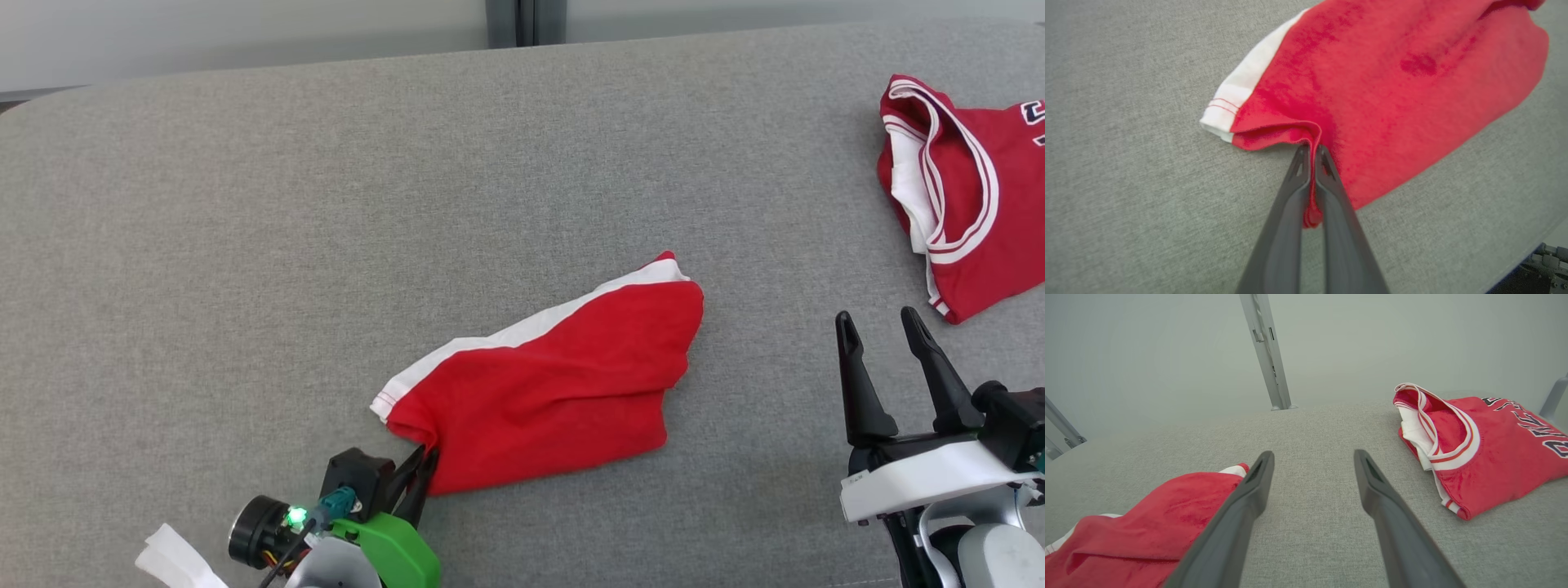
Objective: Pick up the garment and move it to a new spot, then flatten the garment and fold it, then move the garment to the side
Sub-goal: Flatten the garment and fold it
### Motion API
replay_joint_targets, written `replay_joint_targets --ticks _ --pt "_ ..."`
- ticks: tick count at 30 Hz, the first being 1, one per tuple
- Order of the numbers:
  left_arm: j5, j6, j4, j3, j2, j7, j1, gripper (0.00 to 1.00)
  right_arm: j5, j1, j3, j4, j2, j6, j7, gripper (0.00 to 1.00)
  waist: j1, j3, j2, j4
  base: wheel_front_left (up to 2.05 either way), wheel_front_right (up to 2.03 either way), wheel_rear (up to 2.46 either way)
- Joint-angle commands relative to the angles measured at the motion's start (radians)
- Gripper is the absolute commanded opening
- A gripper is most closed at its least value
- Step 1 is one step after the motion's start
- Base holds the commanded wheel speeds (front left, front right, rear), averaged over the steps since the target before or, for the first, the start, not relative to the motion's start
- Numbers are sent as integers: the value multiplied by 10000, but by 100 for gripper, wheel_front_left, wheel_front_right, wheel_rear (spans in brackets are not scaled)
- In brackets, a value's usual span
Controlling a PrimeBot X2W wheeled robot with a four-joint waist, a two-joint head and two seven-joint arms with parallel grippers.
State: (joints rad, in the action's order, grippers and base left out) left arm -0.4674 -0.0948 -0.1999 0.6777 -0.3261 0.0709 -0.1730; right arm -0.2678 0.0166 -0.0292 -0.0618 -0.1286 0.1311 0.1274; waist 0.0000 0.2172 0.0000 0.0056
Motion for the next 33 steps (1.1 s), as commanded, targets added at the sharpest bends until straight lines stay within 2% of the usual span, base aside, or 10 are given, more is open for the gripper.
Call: replay_joint_targets --ticks 1,3,4,5,9,13,18,22,33 --pt "-62 -69 -125 -76 83 -193 192 0 55 99 -3 -103 -41 -8 -40 100 0 -111 0 87 0 0 0" --pt "-96 -140 -232 -185 226 -616 240 0 72 159 4 -187 -70 -8 -112 100 0 -175 0 120 0 0 0" --pt "-167 -157 -222 -253 331 -873 241 95 76 169 14 -241 -81 -8 -134 100 0 -205 0 134 0 0 0" --pt "-229 -173 -193 -359 445 -1221 255 100 98 182 32 -336 -107 -8 -186 100 0 -241 0 148 0 0 0" --pt "-469 -394 -23 -932 727 -2479 330 100 139 212 43 -616 -155 -10 -354 100 0 -378 0 169 0 0 0" --pt "-433 -731 409 -1662 828 -3179 245 100 161 268 38 -848 -174 -8 -528 100 0 -498 0 176 0 0 0" --pt "-277 -1016 1053 -2650 747 -3359 342 100 146 384 28 -1033 -166 -8 -691 100 0 -611 0 156 0 0 0" --pt "11 -1017 1488 -3286 630 -3363 536 100 129 419 30 -987 -182 -8 -785 100 0 -676 0 133 0 0 0" --pt "346 -809 1474 -3451 370 -3361 796 100 93 525 38 -907 -149 -8 -873 100 0 -758 0 129 0 0 0"
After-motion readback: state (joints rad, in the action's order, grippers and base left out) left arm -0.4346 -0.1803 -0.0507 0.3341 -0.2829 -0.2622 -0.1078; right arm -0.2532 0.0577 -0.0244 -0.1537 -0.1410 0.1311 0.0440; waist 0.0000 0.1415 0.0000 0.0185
